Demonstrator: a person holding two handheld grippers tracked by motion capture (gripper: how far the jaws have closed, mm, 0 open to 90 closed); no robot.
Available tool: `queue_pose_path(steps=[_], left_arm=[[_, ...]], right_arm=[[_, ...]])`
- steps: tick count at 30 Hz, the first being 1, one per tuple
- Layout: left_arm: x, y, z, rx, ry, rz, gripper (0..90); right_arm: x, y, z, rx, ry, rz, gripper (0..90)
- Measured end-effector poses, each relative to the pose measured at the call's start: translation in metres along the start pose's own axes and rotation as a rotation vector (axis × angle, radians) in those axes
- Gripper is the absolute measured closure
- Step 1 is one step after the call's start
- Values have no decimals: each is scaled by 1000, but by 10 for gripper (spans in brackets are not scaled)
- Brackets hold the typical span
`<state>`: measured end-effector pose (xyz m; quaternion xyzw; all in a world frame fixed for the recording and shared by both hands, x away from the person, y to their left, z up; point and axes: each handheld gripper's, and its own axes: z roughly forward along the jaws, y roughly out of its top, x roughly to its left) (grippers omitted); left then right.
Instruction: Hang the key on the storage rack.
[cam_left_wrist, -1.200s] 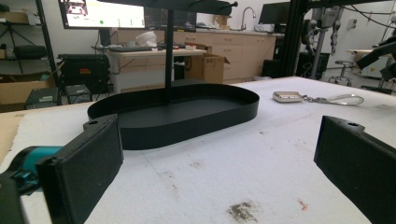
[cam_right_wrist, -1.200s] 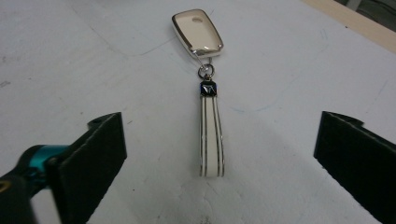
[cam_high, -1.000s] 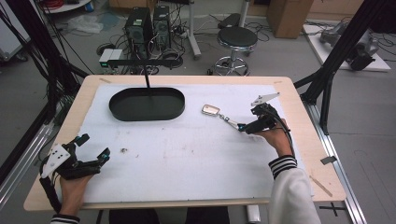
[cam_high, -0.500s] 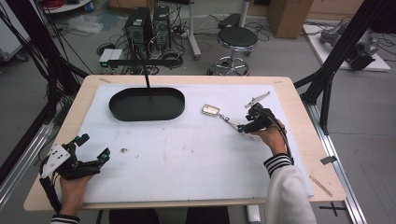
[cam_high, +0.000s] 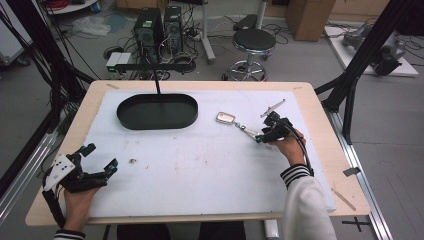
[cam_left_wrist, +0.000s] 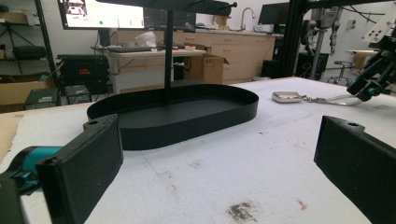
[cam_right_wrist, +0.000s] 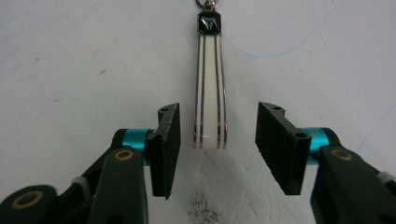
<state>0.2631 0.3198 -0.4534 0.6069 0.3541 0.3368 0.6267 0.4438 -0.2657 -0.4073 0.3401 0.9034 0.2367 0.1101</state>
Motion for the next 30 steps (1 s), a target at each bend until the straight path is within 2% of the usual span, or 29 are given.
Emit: queue_pose_path(steps=[13, 15, 17, 21, 30], left_arm=[[0, 0, 0, 0, -3, 1, 17], [0, 0, 0, 0, -4, 1, 17], [0, 0, 0, 0, -4, 2, 17], [0, 0, 0, 0, -4, 0, 17], [0, 0, 0, 0, -4, -1, 17]], right_arm=[[0, 0, 5, 15, 19, 16, 594], [0, 1, 6, 9, 20, 7, 635], [1, 1, 6, 15, 17, 1, 719], [3, 2, 7, 23, -2, 8, 725], [6, 4, 6, 29, -20, -16, 738]])
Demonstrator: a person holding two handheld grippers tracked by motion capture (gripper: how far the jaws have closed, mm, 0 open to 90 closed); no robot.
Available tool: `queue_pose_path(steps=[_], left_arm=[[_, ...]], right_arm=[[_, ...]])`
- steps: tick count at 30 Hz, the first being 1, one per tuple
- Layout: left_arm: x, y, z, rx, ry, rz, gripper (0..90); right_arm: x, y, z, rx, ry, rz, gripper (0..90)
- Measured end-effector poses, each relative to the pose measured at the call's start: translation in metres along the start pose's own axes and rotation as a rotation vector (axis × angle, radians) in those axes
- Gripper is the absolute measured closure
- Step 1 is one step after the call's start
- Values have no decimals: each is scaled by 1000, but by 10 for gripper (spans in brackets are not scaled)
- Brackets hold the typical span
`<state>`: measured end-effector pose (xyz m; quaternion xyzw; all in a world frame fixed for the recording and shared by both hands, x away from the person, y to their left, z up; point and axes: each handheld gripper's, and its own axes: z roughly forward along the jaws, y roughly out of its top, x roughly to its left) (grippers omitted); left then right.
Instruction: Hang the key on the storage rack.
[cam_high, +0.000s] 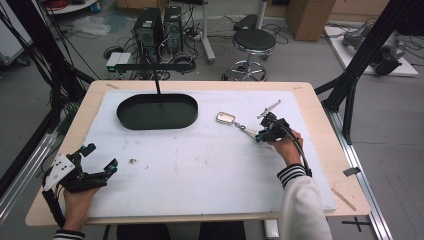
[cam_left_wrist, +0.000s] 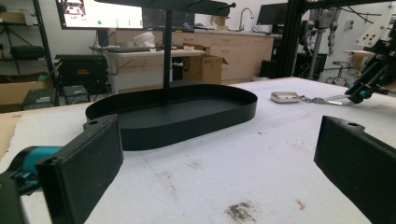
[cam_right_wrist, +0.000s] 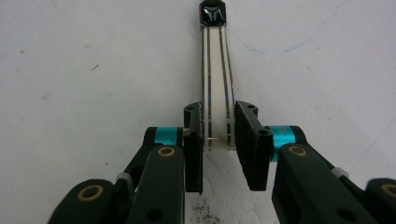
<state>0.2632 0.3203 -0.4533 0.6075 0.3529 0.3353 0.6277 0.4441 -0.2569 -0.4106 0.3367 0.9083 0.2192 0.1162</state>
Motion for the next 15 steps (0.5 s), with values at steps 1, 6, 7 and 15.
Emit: queue_pose_path(steps=[1, 6, 7, 15], left_arm=[[0, 0, 0, 0, 0, 1, 17], [0, 0, 0, 2, 0, 4, 17], [0, 0, 0, 2, 0, 2, 17], [3, 6, 3, 56, -46, -23, 17]], right_arm=[[1, 0, -1, 0, 3, -1, 738], [2, 0, -5, -26, 20, 2, 740], [2, 0, -7, -39, 23, -3, 740], [7, 2, -21, -121, 71, -36, 740]])
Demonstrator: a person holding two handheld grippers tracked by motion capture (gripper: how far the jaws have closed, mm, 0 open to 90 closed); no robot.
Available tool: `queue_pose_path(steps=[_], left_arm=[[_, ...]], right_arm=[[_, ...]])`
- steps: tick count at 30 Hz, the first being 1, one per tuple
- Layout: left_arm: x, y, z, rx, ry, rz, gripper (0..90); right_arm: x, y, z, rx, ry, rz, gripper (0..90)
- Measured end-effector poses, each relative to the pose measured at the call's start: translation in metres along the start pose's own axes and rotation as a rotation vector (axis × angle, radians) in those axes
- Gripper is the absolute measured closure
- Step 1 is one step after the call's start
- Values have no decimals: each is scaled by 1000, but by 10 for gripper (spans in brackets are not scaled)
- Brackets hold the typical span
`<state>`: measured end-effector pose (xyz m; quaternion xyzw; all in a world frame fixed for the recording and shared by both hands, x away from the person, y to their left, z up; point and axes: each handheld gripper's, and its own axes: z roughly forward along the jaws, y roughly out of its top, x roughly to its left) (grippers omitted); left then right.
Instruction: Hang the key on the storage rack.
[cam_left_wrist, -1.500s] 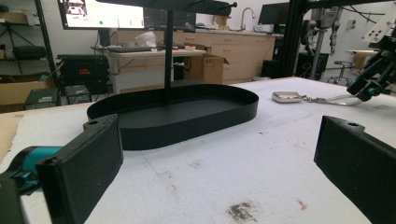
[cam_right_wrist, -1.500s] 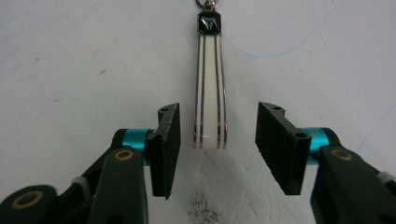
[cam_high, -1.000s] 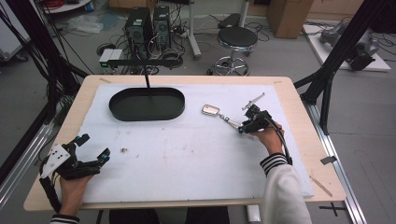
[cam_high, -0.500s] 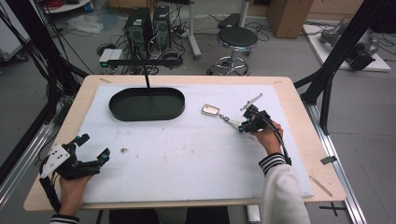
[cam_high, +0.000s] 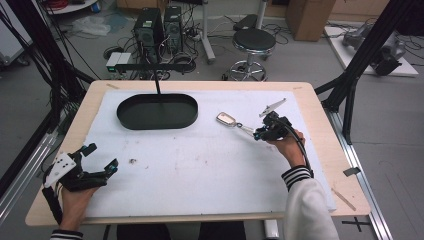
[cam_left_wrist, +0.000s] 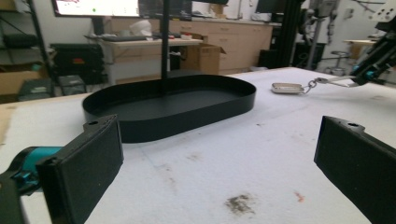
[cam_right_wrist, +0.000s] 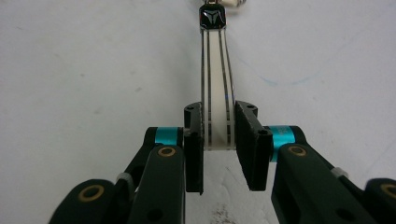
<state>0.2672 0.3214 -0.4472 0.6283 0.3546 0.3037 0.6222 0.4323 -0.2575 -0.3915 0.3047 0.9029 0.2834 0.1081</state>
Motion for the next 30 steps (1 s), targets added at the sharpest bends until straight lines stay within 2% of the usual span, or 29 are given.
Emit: queue_pose_path(steps=[2, 3, 4, 6, 7, 9, 10, 16, 18, 21, 22, 23, 24, 30], left_arm=[[0, 5, 1, -3, -40, -20, 17], [0, 7, 1, -3, -60, -19, 17], [-1, 10, 1, 3, -78, -18, 17], [-2, 17, 2, 16, -96, -19, 17], [-1, 21, 4, 17, -114, -28, 17], [-1, 29, 7, 26, -147, -31, 17], [-2, 33, 9, 35, -163, -20, 17], [-9, 59, 26, 116, -246, 57, 17], [-12, 67, 34, 148, -282, 81, 17], [-17, 78, 45, 176, -336, 102, 17], [-18, 82, 49, 184, -348, 115, 17], [-20, 85, 52, 190, -358, 126, 17], [-22, 89, 56, 196, -369, 134, 17], [-33, 109, 80, 232, -438, 188, 17]], right_arm=[[6, 2, -6, -46, 20, -27, 740], [6, 2, -6, -46, 20, -27, 740], [10, 5, -11, -83, 39, -59, 740], [13, 6, -13, -103, 41, -66, 741], [16, 8, -16, -147, 75, -73, 741], [17, 8, -18, -164, 82, -89, 740], [20, 10, -21, -195, 103, -112, 740], [28, 13, -29, -265, 156, -138, 741], [33, 15, -34, -312, 187, -161, 741], [38, 18, -38, -338, 210, -187, 741], [42, 22, -41, -347, 219, -218, 741], [42, 22, -41, -347, 219, -218, 741], [46, 26, -43, -353, 233, -247, 741], [57, 39, -46, -367, 262, -300, 740]])
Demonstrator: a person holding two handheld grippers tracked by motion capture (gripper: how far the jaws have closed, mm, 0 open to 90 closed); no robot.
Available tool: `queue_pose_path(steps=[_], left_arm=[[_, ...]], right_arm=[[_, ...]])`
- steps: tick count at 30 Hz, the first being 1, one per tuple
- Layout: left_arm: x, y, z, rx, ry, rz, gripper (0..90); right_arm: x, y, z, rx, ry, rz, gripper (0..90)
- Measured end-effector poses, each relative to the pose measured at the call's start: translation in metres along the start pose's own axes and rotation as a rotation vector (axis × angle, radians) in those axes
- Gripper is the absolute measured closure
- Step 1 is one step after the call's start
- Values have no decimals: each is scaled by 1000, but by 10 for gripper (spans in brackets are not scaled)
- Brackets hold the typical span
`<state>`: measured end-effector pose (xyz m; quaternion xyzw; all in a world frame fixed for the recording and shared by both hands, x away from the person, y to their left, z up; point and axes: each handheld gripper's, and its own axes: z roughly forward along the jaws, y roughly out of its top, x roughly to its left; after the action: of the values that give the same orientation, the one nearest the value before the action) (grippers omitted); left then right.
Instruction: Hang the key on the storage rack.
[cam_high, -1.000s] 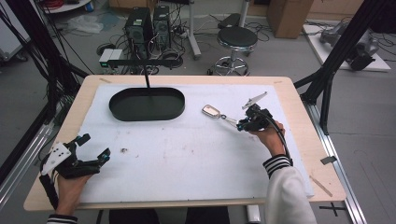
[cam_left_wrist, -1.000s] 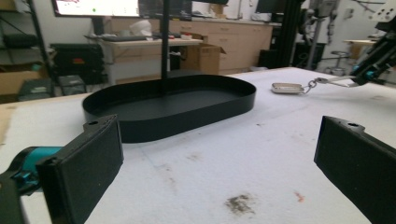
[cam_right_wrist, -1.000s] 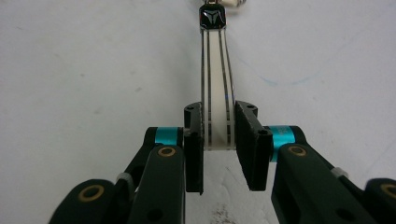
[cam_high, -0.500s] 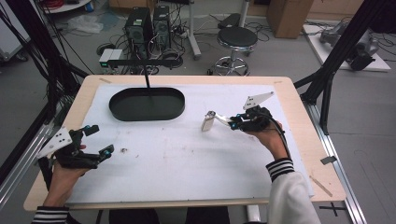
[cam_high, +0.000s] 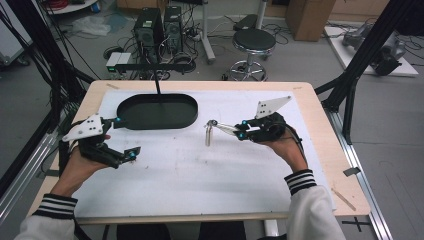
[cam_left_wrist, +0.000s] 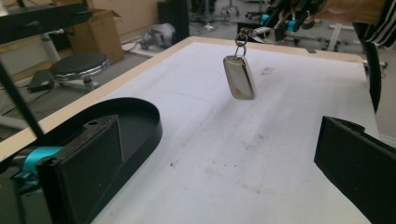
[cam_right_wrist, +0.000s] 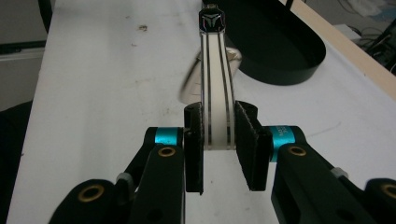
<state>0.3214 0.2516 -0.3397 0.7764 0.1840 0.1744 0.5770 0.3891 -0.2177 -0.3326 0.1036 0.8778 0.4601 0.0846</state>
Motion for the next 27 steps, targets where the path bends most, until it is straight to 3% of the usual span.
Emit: queue_pose_path(steps=[1, 10, 18, 27], left_arm=[[1, 4, 4, 10, -9, 2, 17], [3, 34, 38, 71, -84, 47, 17], [-3, 54, 61, 152, -157, 105, 17], [-15, 61, 87, 241, -250, 165, 41]], right_arm=[[3, 6, 3, 1, 14, -25, 741], [15, 29, 20, 2, 99, -101, 740], [21, 39, 35, -5, 145, -127, 740], [27, 45, 47, 6, 189, -148, 740]])
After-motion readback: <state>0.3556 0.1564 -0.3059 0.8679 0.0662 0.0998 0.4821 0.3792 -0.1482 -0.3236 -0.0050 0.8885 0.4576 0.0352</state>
